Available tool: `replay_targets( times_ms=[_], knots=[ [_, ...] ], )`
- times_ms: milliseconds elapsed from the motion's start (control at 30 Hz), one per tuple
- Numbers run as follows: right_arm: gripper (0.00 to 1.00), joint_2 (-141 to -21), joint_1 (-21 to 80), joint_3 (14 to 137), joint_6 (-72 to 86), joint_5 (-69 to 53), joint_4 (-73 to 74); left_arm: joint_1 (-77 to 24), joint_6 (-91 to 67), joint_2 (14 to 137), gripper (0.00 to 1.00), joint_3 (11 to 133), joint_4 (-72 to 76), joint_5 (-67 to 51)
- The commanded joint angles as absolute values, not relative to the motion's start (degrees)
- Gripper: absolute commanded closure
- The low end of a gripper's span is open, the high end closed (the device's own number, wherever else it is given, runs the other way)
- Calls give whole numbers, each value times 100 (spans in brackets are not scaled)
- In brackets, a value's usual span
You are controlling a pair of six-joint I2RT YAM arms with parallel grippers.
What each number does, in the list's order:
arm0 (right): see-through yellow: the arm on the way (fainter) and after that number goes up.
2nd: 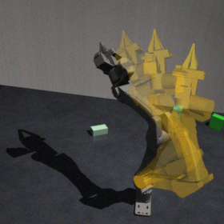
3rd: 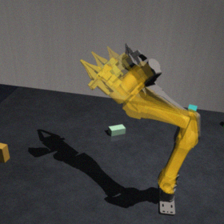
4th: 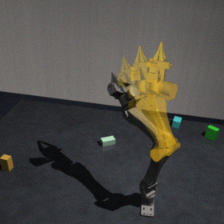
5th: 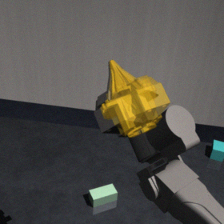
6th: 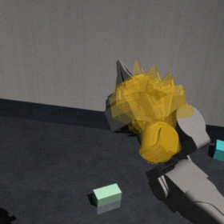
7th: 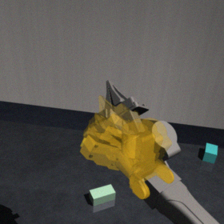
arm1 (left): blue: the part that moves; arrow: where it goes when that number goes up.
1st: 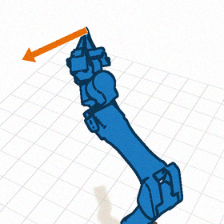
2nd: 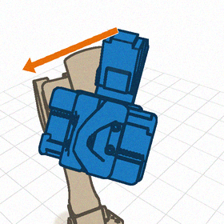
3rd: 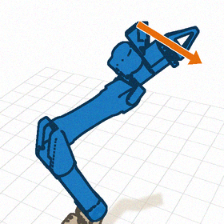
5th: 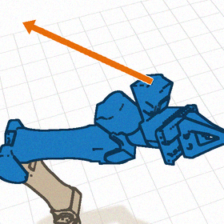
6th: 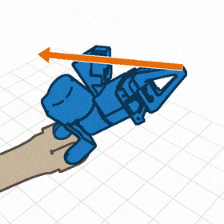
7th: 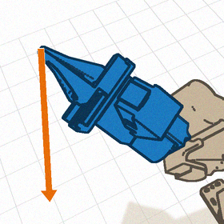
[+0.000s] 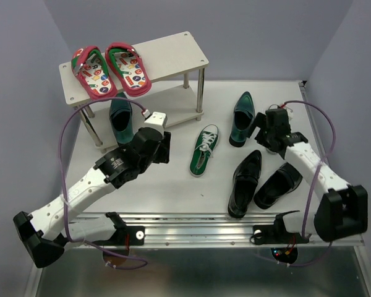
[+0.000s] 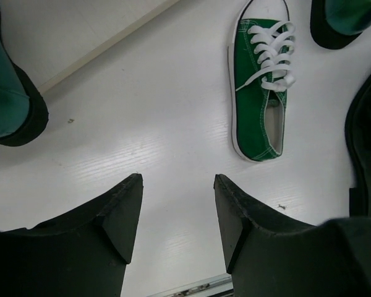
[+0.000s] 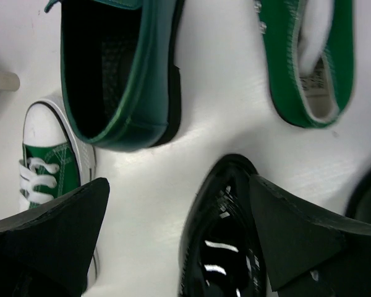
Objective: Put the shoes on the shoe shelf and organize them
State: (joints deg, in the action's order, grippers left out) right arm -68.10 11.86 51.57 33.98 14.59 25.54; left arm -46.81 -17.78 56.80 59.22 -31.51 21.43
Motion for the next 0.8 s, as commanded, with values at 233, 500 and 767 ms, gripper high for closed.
replay_targets(
  times_ms=[233,500,767],
  knots=[
    [1,-9008,1063,6530,3911,1001,1600,-5027,-2505,5766,34,6741,-3331,2706],
    [56,-9659,1063,6583,4008,1046,1547,-5019,-2689,5511,34,6961,-3340,2909],
    [99,-8641,1063,6434,3674,1187,1696,-5027,-2646,5274,34,7084,-3103,3006]
  ],
)
